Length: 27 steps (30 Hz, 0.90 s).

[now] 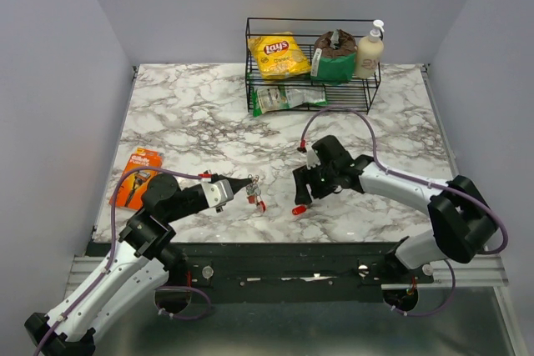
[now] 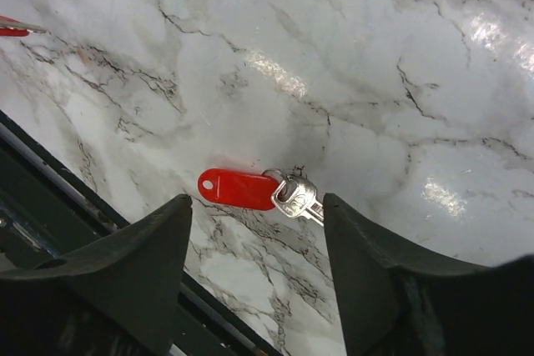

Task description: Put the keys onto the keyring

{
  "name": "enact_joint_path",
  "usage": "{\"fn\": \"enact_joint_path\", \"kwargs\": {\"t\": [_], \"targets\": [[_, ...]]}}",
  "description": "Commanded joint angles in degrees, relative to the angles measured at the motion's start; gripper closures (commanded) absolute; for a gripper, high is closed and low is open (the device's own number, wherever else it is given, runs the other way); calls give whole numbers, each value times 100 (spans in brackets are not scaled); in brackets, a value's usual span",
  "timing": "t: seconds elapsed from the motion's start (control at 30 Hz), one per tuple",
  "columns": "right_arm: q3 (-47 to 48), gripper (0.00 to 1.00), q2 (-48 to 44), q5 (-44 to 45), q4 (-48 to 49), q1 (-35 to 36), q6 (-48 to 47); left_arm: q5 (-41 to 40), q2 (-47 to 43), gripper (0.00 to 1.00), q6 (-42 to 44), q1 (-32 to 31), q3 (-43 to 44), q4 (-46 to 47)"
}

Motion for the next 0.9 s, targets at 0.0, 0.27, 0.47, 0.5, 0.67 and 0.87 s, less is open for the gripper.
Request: {"fn": "enact_joint_path", "kwargs": {"t": [0.0, 0.27, 0.47, 0.5, 0.67, 0.87], "targets": [[-5, 25, 260, 142, -253, 90, 155, -71, -42, 100, -23, -12, -26, 144], [293, 23, 1007, 880, -578, 450, 348, -71, -24, 100, -31, -21, -26, 153], [469, 57, 1438, 1083, -728, 670, 436, -106, -24, 100, -31, -12, -26, 153], [452, 65, 1456, 1083, -719, 670, 445, -106, -33, 100, -14, -12, -26, 136], [452, 99, 1325, 1205, -702, 688, 454, -132, -33, 100, -5, -12, -35, 127], [505, 99, 851, 1513, -658, 679, 480, -167, -59, 100, -5, -3, -26, 92]]}}
